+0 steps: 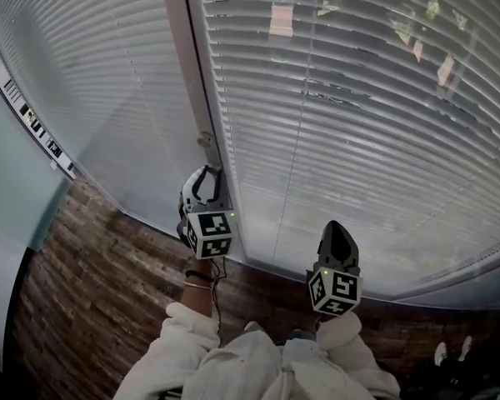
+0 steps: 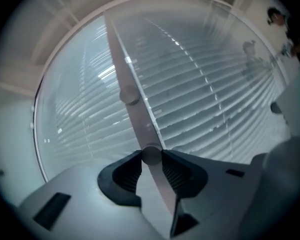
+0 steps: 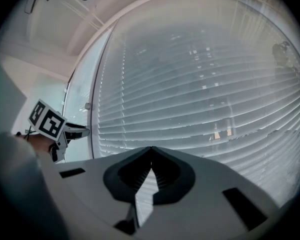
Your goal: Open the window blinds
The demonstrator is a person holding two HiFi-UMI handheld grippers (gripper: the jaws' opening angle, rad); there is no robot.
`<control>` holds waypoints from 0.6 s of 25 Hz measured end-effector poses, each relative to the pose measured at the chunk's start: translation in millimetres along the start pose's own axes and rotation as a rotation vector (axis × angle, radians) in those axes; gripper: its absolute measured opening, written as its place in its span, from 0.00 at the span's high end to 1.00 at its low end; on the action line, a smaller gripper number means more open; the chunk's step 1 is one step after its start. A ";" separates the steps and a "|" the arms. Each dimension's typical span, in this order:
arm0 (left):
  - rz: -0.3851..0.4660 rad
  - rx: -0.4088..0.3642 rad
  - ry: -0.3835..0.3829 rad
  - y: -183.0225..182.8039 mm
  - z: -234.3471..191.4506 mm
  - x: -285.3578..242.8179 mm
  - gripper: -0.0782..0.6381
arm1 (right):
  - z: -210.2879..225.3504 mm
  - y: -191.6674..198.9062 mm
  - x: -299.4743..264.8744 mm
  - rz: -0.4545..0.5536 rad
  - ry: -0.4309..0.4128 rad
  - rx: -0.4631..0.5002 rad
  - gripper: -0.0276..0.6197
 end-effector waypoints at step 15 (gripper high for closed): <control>0.038 0.062 0.016 -13.1 -6.1 1.3 0.72 | 6.9 -8.9 4.4 0.008 0.031 -0.006 0.94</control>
Point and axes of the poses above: the fingertips, and each gripper's own axes: x backward along the fingers, z to its right, y out of its underside, the point moved 7 cm from there along x, backward along the fingers, and after that the axes turned 5 degrees about -z, right-handed, at the moved point
